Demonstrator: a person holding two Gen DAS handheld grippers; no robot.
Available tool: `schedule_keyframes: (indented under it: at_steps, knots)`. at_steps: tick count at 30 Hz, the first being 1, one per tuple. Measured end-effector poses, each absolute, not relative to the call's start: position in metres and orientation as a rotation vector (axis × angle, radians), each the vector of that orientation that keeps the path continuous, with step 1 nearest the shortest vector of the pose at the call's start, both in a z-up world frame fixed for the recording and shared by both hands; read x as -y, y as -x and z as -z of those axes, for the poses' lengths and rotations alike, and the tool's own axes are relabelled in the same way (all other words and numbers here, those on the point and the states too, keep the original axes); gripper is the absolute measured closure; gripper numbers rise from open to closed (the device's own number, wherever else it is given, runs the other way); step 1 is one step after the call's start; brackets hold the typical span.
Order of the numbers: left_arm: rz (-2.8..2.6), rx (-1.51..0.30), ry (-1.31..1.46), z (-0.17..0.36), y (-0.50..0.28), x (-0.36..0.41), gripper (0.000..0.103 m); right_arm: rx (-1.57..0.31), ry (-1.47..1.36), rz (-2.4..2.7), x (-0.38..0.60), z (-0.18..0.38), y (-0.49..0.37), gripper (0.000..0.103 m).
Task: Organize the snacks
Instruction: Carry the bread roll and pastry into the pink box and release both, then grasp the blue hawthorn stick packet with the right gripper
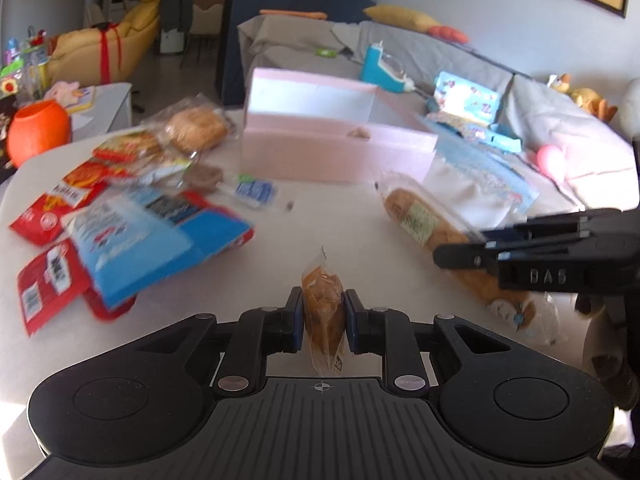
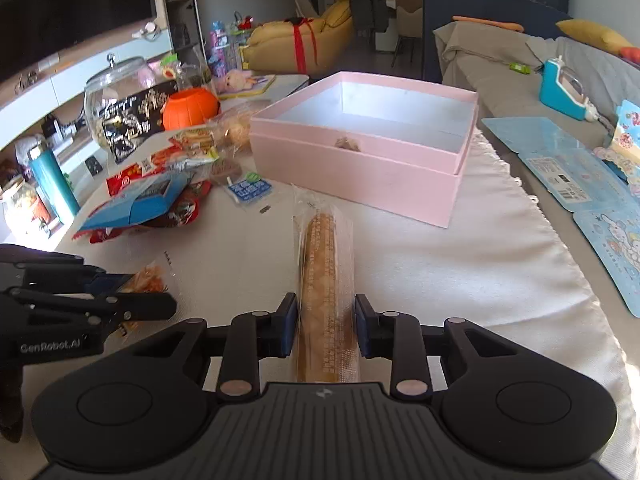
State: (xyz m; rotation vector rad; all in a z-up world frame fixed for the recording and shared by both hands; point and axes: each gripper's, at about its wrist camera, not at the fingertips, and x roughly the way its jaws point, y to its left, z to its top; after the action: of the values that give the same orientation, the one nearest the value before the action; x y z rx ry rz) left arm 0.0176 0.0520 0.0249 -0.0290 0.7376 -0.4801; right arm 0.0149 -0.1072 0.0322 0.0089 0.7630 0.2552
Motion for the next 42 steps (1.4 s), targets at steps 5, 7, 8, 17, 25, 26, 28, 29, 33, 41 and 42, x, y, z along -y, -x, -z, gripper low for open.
schedule_keyframes:
  at_steps: [5,7,8,17,25,26,28,29,33,41,42]
  knots:
    - [0.528,-0.655,0.062,-0.063,-0.044,-0.036,0.079,-0.744,-0.065,-0.249,0.124,-0.046,-0.011,0.074]
    - [0.538,-0.615,0.083,-0.078,-0.058,-0.032,0.079,-0.73,-0.084,-0.266,0.129,-0.055,-0.011,0.074]
    - [0.538,-0.594,0.091,-0.085,-0.065,-0.03,0.079,-0.721,-0.089,-0.277,0.131,-0.061,-0.012,0.074]
    - [0.6,-0.456,0.178,-0.153,-0.157,-0.02,0.078,-0.569,-0.07,-0.252,0.149,-0.162,-0.086,0.075]
    - [0.52,-0.604,0.313,-0.109,-0.226,-0.043,0.075,-0.602,-0.073,-0.156,0.15,-0.175,-0.18,0.043]
    - [0.517,-0.601,0.322,-0.104,-0.22,-0.049,0.075,-0.621,-0.09,-0.175,0.15,-0.169,-0.181,0.043]
    - [0.492,-0.609,0.314,-0.094,-0.204,-0.064,0.075,-0.646,-0.116,-0.2,0.151,-0.156,-0.178,0.043]
    - [0.482,-0.613,0.293,-0.09,-0.193,-0.072,0.075,-0.659,-0.12,-0.199,0.151,-0.149,-0.176,0.043]
    - [0.423,-0.579,0.194,-0.084,-0.151,-0.101,0.075,-0.701,-0.112,-0.226,0.135,-0.126,-0.169,0.043]
    - [0.16,-0.618,0.283,-0.065,-0.081,-0.178,0.075,-0.798,-0.096,-0.423,0.069,-0.076,-0.149,0.043]
    - [0.13,-0.613,0.294,-0.062,-0.074,-0.186,0.075,-0.81,-0.09,-0.42,0.059,-0.069,-0.149,0.043]
